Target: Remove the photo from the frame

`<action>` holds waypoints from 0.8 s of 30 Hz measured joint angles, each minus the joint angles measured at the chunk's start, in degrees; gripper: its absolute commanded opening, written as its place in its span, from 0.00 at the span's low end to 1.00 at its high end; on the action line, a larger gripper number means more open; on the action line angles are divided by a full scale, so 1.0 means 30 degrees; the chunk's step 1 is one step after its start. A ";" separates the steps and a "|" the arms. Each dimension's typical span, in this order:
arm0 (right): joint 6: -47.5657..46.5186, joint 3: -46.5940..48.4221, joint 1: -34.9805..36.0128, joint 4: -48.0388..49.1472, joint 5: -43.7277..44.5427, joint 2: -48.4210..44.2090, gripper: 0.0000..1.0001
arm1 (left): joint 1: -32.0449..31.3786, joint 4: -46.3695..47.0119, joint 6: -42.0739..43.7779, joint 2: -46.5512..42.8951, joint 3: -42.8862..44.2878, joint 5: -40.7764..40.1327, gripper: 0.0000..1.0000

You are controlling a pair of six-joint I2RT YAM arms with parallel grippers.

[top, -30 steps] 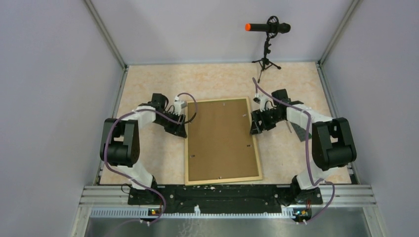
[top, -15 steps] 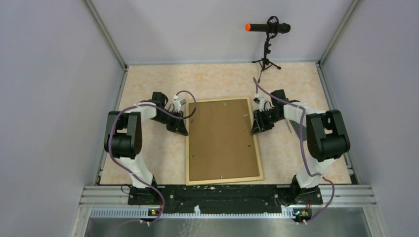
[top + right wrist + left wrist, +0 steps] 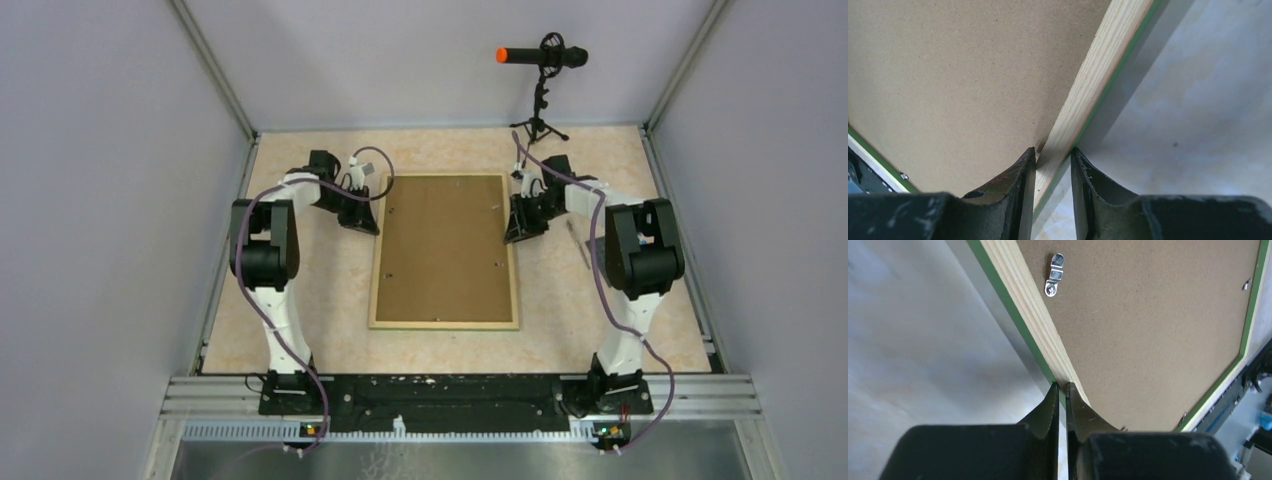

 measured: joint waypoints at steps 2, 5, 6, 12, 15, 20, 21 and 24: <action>0.0204 0.0882 -0.0080 0.0036 0.0000 0.0605 0.36 | 0.0080 0.0036 -0.0117 0.0874 0.1435 -0.0087 0.07; 0.0255 0.2047 -0.0153 0.0029 -0.0029 0.1311 0.46 | 0.0117 0.0393 -0.0197 0.1785 0.3024 -0.0204 0.18; 0.0240 0.2302 -0.0219 0.0036 -0.0066 0.1421 0.50 | 0.0109 0.0699 -0.0197 0.1836 0.3147 -0.0240 0.25; -0.0270 0.2827 -0.0707 -0.0532 -0.0299 0.1078 0.74 | -0.0219 0.1027 0.0452 0.1013 0.2433 -0.0590 0.72; -0.0816 0.2827 -0.0896 -0.1311 -0.0270 -0.0546 0.80 | -0.0342 0.0393 0.1151 -0.0525 0.2208 -0.1020 0.94; -0.1996 0.2892 -0.0984 -0.1763 -0.0022 -0.5472 0.83 | -0.0364 -0.0153 0.2412 -0.4794 0.2164 -0.2295 0.99; -0.2288 0.2958 -0.0976 -0.1800 0.0109 -0.6477 0.84 | -0.0364 -0.0095 0.2674 -0.5799 0.2084 -0.2616 0.99; -0.3016 0.2958 -0.0976 -0.1632 0.0393 -0.9588 0.97 | -0.0364 0.0510 0.3461 -0.9078 0.1275 -0.3366 0.99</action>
